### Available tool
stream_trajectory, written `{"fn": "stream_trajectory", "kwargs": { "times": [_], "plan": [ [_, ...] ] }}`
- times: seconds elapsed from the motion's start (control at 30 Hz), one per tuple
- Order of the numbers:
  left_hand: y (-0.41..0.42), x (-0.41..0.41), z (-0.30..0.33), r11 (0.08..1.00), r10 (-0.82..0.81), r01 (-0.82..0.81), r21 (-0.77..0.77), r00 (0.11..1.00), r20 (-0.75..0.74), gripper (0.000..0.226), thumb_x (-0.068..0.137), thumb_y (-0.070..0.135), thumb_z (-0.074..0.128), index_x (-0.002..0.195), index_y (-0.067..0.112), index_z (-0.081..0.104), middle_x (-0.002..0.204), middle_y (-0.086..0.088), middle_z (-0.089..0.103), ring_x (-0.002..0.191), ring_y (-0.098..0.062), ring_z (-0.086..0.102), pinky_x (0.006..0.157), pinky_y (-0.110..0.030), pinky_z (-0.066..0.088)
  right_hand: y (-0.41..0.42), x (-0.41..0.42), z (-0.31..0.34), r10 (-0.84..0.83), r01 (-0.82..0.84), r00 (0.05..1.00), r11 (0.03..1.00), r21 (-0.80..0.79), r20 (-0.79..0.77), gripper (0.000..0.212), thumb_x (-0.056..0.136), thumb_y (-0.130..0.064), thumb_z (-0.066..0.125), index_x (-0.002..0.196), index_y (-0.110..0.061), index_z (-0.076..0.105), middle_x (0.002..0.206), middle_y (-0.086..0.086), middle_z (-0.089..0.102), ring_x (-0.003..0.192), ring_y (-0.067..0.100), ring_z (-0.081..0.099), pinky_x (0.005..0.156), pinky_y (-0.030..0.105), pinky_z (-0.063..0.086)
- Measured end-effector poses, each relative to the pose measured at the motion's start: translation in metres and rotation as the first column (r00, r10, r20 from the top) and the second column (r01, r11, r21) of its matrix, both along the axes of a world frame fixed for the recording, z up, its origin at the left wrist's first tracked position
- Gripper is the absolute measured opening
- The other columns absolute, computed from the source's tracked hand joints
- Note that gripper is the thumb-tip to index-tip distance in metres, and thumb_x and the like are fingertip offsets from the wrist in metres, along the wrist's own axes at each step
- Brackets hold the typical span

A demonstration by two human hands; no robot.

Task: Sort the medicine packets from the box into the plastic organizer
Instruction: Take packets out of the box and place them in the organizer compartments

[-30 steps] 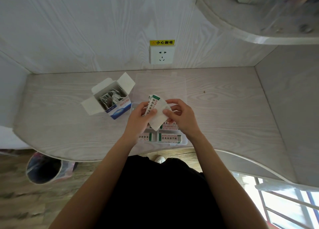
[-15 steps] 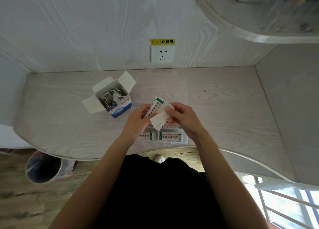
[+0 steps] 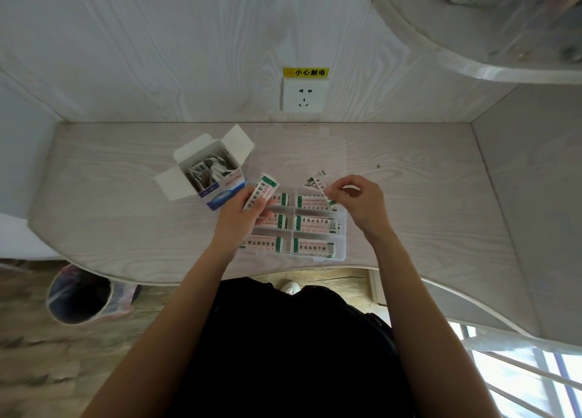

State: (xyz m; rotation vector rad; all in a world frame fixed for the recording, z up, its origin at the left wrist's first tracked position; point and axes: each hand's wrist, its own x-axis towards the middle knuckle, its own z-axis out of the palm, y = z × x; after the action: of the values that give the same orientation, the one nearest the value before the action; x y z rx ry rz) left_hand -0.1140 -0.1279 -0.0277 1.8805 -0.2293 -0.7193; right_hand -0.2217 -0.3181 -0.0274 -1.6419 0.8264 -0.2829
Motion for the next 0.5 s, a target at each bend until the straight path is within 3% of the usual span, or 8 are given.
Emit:
{"fn": "stream_trajectory", "kwargs": {
  "times": [0.13, 0.37, 0.5],
  "plan": [
    [0.002, 0.001, -0.005, 0.987, -0.055, 0.032, 0.16, 0.989, 0.137, 0.02, 0.095, 0.027, 0.049, 0.103, 0.015, 0.062, 0.091, -0.005, 0.067, 0.084, -0.018, 0.065, 0.08, -0.041, 0.055, -0.009, 0.003, -0.005, 0.218, -0.243, 0.97, 0.898, -0.366, -0.107, 0.017, 0.078, -0.007, 0.071, 0.085, -0.019, 0.06, 0.1, -0.001, 0.057, 0.09, 0.017, 0.062, 0.082, 0.027, 0.052],
    [0.011, 0.006, -0.007, 0.991, -0.018, 0.002, 0.134, 0.993, 0.119, 0.022, 0.093, 0.027, 0.052, 0.104, 0.014, 0.065, 0.092, -0.002, 0.068, 0.087, -0.018, 0.064, 0.081, -0.043, 0.054, -0.014, 0.01, -0.008, 0.395, -0.498, 0.866, 0.738, -0.455, -0.308, 0.014, 0.086, -0.011, 0.062, 0.098, -0.018, 0.06, 0.104, -0.003, 0.065, 0.096, 0.013, 0.059, 0.088, 0.031, 0.047],
    [0.01, 0.006, -0.008, 0.989, -0.007, -0.013, 0.149, 0.992, 0.129, 0.02, 0.093, 0.027, 0.051, 0.101, 0.015, 0.065, 0.088, 0.0, 0.068, 0.086, -0.016, 0.064, 0.073, -0.029, 0.052, -0.011, 0.013, -0.012, 0.37, -0.605, 0.794, 0.558, -0.568, -0.482, 0.018, 0.094, -0.018, 0.052, 0.111, -0.02, 0.054, 0.108, -0.001, 0.066, 0.095, 0.017, 0.061, 0.079, 0.03, 0.048]
  ]
}}
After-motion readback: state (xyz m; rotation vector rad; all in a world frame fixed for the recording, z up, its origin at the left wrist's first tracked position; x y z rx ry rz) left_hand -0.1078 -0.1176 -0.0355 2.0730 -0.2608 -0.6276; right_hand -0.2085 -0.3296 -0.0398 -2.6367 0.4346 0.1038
